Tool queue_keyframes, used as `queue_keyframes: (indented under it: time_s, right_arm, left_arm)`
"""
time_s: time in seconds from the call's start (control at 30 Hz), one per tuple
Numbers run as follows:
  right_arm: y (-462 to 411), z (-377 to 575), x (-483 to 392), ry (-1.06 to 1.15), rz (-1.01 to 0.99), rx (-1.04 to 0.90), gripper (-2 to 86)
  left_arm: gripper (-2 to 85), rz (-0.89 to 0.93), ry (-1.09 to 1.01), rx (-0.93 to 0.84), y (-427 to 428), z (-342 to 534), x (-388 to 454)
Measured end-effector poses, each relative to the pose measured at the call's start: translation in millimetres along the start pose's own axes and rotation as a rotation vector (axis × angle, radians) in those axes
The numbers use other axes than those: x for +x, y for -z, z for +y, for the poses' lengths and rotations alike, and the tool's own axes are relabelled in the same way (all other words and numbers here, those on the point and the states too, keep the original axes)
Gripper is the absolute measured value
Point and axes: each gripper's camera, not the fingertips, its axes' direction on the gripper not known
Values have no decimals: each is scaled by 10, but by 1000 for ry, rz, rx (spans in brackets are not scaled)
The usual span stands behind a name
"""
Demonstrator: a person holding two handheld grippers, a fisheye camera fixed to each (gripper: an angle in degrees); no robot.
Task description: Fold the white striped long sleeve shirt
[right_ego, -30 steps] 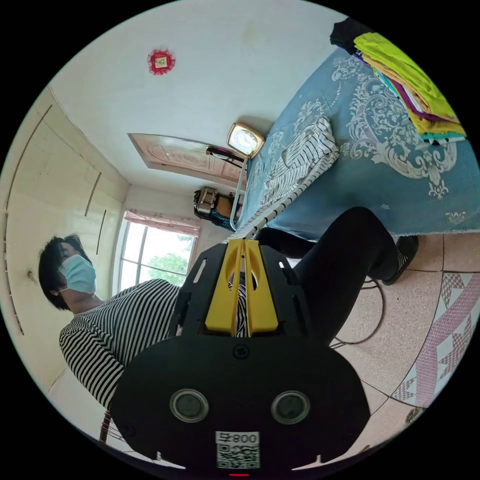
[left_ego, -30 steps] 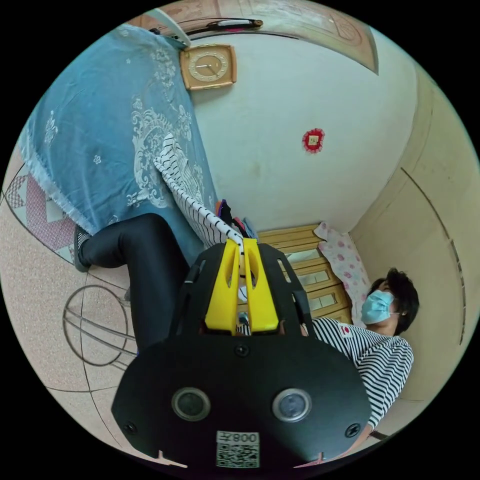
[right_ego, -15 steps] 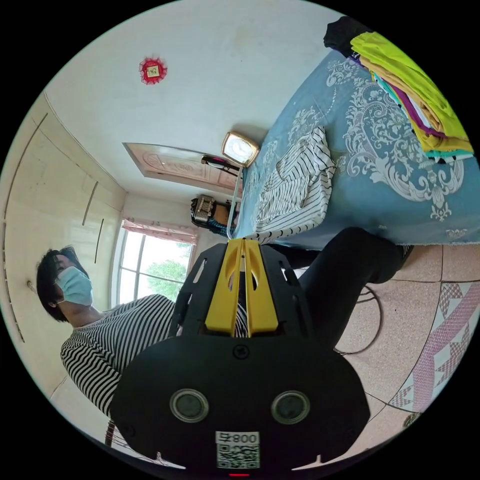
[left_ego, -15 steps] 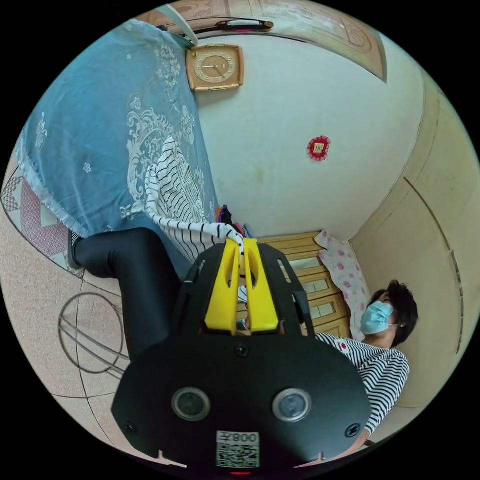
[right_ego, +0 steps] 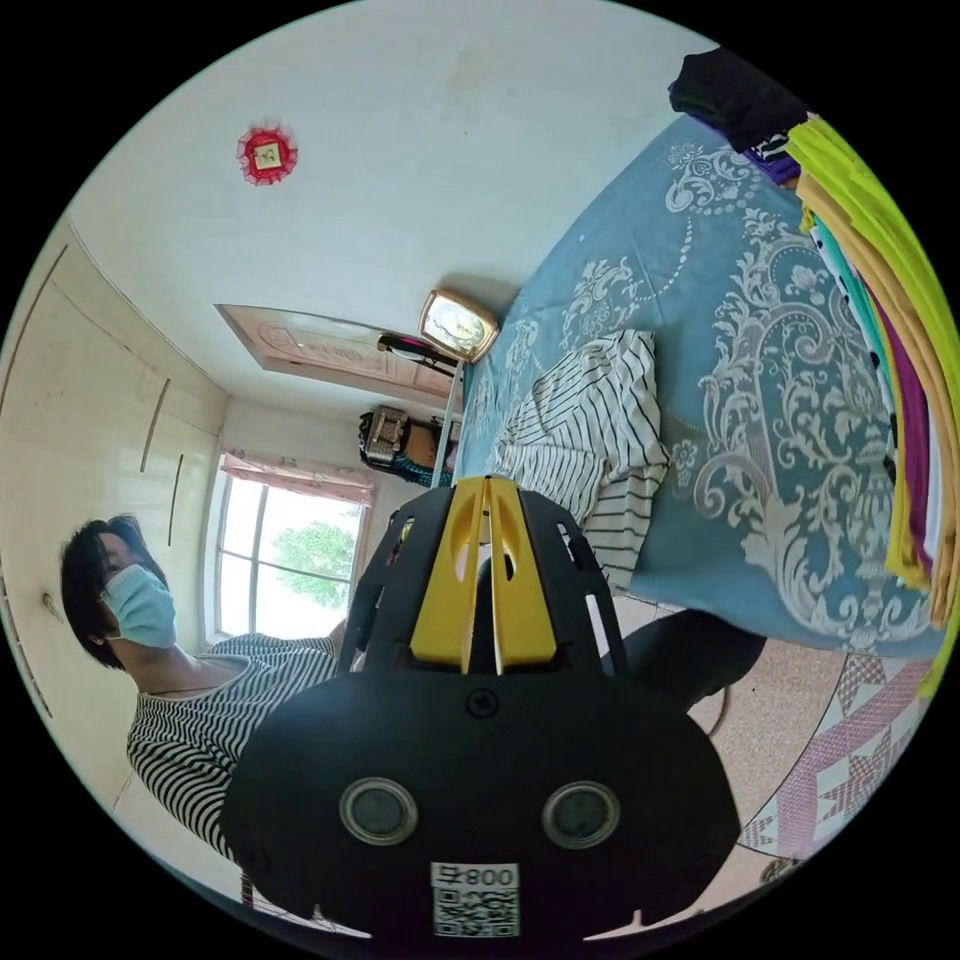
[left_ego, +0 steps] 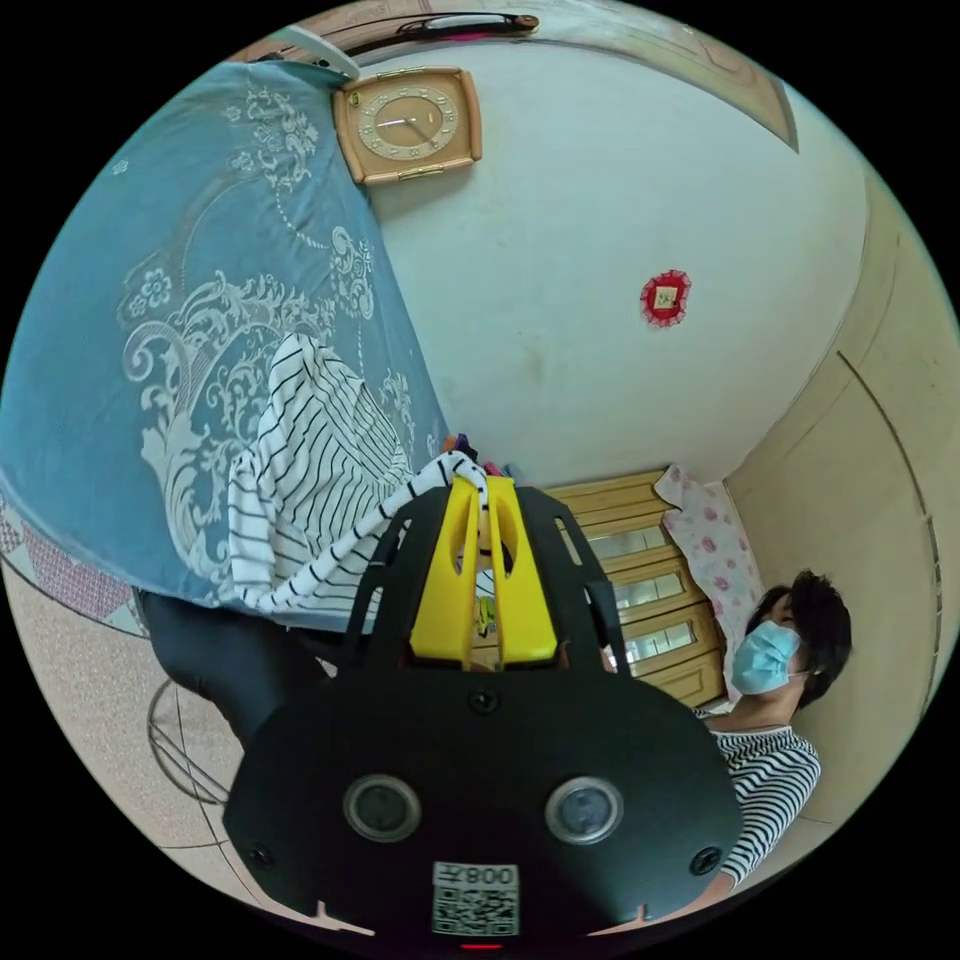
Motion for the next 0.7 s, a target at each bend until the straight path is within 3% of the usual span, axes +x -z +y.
queue_keyframes:
  time_s: [0.7]
  right_arm:
    - [-1777,-2788,1463,-181,141,-106,4]
  left_arm:
    - [19,-202,138,-78,-1981,-2459,-1457]
